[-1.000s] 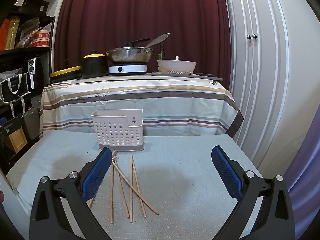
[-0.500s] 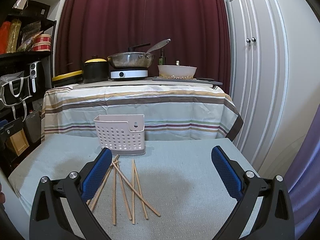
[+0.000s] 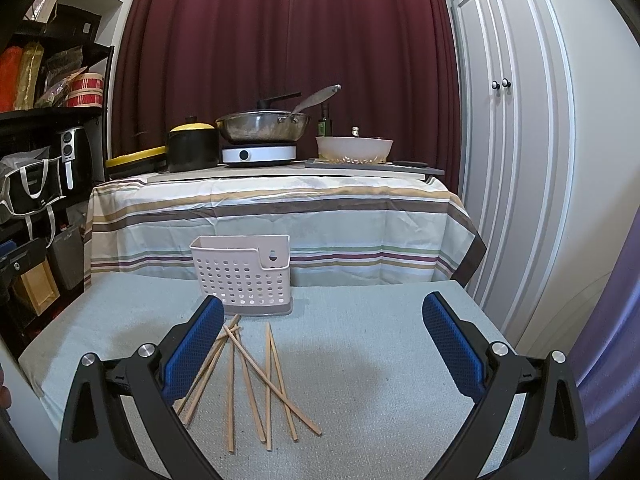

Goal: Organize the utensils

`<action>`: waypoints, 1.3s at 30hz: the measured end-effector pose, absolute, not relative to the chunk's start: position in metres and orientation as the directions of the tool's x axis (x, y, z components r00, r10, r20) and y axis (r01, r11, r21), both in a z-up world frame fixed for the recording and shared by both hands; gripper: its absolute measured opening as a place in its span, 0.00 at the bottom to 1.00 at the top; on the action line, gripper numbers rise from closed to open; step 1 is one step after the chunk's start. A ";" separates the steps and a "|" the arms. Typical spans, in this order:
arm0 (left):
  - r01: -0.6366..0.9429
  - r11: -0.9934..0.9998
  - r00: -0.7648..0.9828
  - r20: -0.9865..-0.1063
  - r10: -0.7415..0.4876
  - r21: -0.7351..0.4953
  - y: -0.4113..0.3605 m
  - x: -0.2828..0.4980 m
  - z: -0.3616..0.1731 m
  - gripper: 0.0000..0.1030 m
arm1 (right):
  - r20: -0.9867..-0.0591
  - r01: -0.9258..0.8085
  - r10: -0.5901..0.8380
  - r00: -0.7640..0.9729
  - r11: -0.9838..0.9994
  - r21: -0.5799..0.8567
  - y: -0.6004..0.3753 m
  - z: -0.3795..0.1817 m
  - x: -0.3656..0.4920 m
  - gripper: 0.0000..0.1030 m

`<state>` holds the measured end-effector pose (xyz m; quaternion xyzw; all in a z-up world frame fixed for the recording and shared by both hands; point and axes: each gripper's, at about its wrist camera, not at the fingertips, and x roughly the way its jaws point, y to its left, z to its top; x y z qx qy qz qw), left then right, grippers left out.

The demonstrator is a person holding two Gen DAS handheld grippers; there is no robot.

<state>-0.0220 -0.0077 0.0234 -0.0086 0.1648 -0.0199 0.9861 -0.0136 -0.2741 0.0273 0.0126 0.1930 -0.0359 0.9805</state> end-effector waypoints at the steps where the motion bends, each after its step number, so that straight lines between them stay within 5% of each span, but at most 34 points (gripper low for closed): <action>1: 0.036 0.999 0.945 -0.325 -0.042 -0.023 -0.008 -0.022 0.023 0.97 | -0.379 0.075 -0.065 0.923 0.997 0.011 -0.274 0.027 -0.014 0.94; 39: 0.036 0.999 0.946 -0.321 -0.044 -0.031 0.000 -0.026 0.025 0.97 | -0.370 0.047 -0.039 0.928 0.999 0.011 -0.267 0.023 -0.012 0.94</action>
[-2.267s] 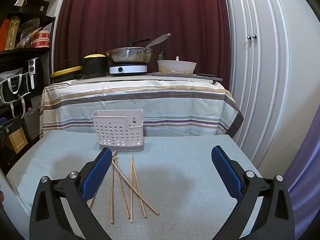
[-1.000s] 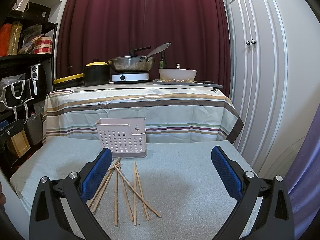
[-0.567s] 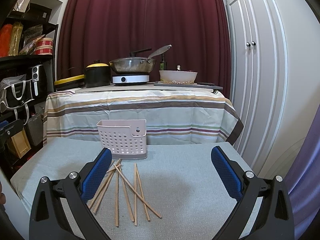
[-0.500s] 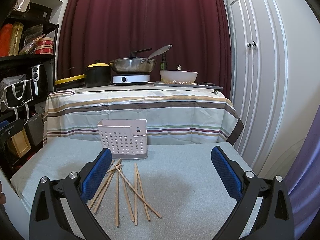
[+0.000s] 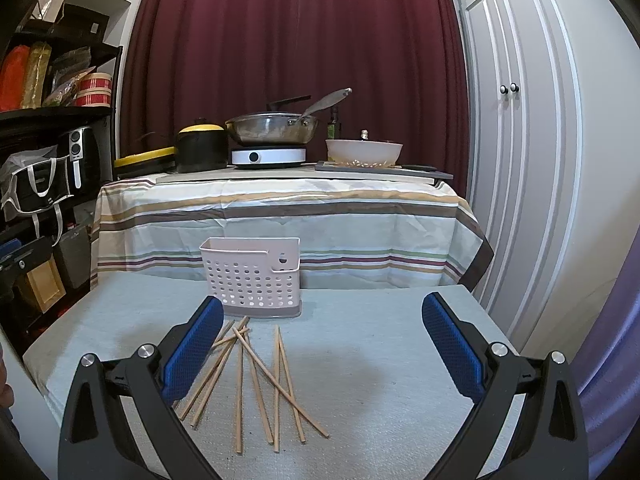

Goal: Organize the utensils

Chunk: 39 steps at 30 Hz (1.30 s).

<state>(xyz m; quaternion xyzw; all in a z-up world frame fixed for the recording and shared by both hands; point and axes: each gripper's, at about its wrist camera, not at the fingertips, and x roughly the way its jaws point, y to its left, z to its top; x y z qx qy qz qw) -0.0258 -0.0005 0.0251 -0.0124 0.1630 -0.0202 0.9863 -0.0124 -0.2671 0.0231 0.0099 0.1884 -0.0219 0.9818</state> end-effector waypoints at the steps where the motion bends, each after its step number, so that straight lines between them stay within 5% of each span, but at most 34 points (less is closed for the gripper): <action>1: 0.035 0.999 0.944 -0.327 -0.043 -0.030 0.001 -0.024 0.023 0.97 | -0.374 0.045 -0.037 0.926 0.999 0.013 -0.267 0.021 -0.011 0.94; 20: 0.013 1.000 0.824 -0.567 0.000 0.019 0.023 0.055 -0.105 0.96 | -0.595 -0.045 0.074 0.800 0.997 0.064 -0.283 -0.108 0.036 0.92; 23: 0.012 0.999 0.810 -0.586 0.010 0.034 0.027 0.064 -0.125 0.92 | -0.632 -0.069 0.098 0.769 0.995 0.071 -0.282 -0.130 0.043 0.77; 25: 0.018 0.999 0.805 -0.593 0.015 0.050 0.028 0.069 -0.135 0.86 | -0.660 -0.077 0.107 0.744 0.994 0.075 -0.281 -0.143 0.048 0.54; 31: 0.046 0.999 0.783 -0.622 -0.019 0.026 0.031 0.078 -0.153 0.77 | -0.676 -0.103 0.150 0.721 0.989 0.110 -0.282 -0.163 0.052 0.46; 39: 0.045 0.998 0.778 -0.628 -0.009 0.041 0.028 0.081 -0.163 0.77 | -0.651 -0.117 0.162 0.742 0.987 0.112 -0.289 -0.164 0.048 0.33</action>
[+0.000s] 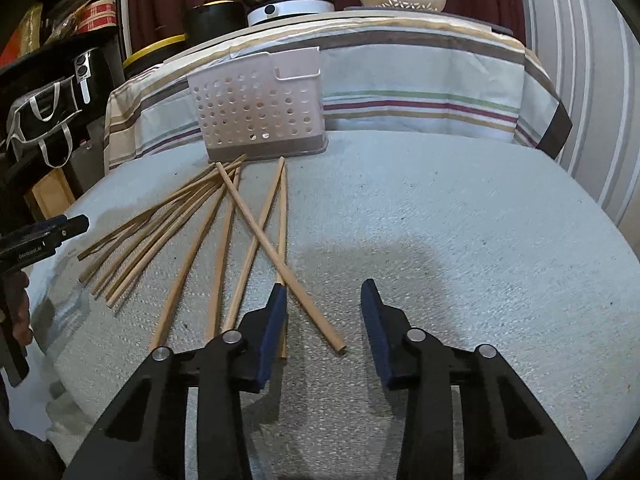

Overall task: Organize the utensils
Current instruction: 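Close the right tool on one wooden chopstick while the left tool grasps another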

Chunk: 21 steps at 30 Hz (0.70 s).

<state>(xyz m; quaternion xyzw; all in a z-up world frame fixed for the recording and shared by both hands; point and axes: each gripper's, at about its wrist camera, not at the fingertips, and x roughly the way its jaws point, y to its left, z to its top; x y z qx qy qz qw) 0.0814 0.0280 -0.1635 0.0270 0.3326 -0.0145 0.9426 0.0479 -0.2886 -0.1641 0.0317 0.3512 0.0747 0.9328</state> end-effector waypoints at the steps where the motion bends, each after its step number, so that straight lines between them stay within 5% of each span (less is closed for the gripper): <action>1: 0.046 0.998 0.778 -0.628 -0.006 0.047 0.027 0.082 -0.164 0.77 | -0.654 -0.123 0.164 0.738 0.987 0.108 -0.288 -0.165 0.049 0.29; 12: 0.067 0.995 0.781 -0.624 -0.011 0.067 0.022 0.077 -0.166 0.77 | -0.647 -0.179 0.221 0.730 0.975 0.132 -0.284 -0.171 0.041 0.06; 19: 0.078 0.995 0.776 -0.630 -0.017 0.069 0.022 0.075 -0.170 0.77 | -0.621 -0.179 0.212 0.754 0.977 0.117 -0.283 -0.170 0.033 0.06; 21: 0.092 0.993 0.768 -0.639 -0.028 0.067 0.023 0.075 -0.173 0.70 | -0.622 -0.180 0.214 0.753 0.977 0.118 -0.281 -0.171 0.033 0.06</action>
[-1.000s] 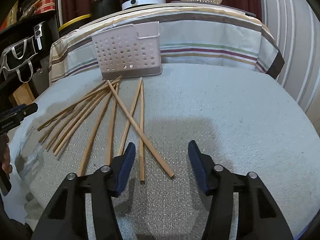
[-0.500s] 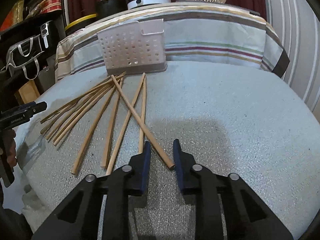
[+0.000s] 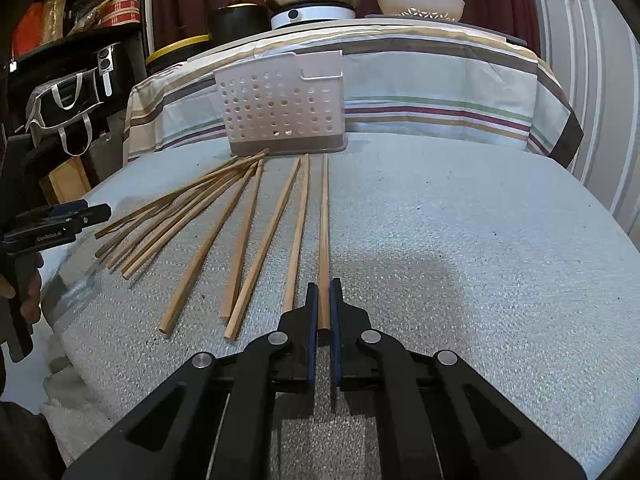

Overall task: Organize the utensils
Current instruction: 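Close the right tool on one wooden chopstick while the left tool grasps another, then lift both held chopsticks and lower them into the pink holder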

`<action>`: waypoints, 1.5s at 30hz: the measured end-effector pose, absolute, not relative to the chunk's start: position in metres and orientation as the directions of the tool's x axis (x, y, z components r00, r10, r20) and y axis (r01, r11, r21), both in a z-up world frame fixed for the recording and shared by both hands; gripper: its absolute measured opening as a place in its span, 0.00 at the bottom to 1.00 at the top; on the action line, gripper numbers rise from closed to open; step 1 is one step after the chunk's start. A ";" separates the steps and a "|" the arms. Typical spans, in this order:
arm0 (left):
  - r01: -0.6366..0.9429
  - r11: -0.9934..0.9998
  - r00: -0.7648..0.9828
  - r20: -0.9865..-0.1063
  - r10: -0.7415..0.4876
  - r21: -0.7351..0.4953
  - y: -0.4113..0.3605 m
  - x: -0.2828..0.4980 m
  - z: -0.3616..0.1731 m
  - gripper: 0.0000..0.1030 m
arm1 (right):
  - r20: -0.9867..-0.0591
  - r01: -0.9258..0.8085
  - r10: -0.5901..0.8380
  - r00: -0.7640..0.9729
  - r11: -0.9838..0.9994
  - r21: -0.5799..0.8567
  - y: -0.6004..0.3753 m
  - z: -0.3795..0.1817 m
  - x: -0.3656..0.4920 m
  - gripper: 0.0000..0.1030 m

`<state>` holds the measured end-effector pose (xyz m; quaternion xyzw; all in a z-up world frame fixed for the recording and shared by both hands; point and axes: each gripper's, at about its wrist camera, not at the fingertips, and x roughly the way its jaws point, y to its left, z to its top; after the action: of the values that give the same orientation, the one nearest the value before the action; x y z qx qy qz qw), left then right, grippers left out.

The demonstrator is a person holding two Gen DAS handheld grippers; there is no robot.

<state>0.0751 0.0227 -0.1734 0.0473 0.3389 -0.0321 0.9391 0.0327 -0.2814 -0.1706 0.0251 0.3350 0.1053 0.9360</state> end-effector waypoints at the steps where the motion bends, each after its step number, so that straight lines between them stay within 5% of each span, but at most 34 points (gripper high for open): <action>1: 0.102 0.993 0.763 -0.645 -0.036 0.064 0.023 0.075 -0.175 0.64 | -0.622 -0.180 0.213 0.753 0.977 0.117 -0.281 -0.171 0.033 0.06; 8: 0.166 0.985 0.747 -0.658 -0.094 0.048 0.023 0.078 -0.186 0.51 | -0.622 -0.178 0.220 0.752 0.975 0.130 -0.281 -0.173 0.033 0.06; 13: 0.253 0.967 0.707 -0.678 -0.201 -0.024 0.024 0.082 -0.192 0.20 | -0.620 -0.171 0.215 0.754 0.977 0.130 -0.281 -0.173 0.033 0.06; 19: 0.263 0.965 0.723 -0.665 -0.188 0.012 0.019 0.071 -0.195 0.09 | -0.617 -0.166 0.213 0.758 0.977 0.133 -0.282 -0.174 0.031 0.06; 45: 0.193 0.977 0.840 -0.530 -0.118 0.089 0.024 0.041 -0.163 0.06 | -0.528 -0.135 0.179 0.830 0.983 0.121 -0.282 -0.146 0.013 0.06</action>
<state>0.0411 0.0237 -0.1630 0.0693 0.2712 -0.0811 0.9566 0.0126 -0.2820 -0.1465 0.0392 0.2796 0.0823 0.9558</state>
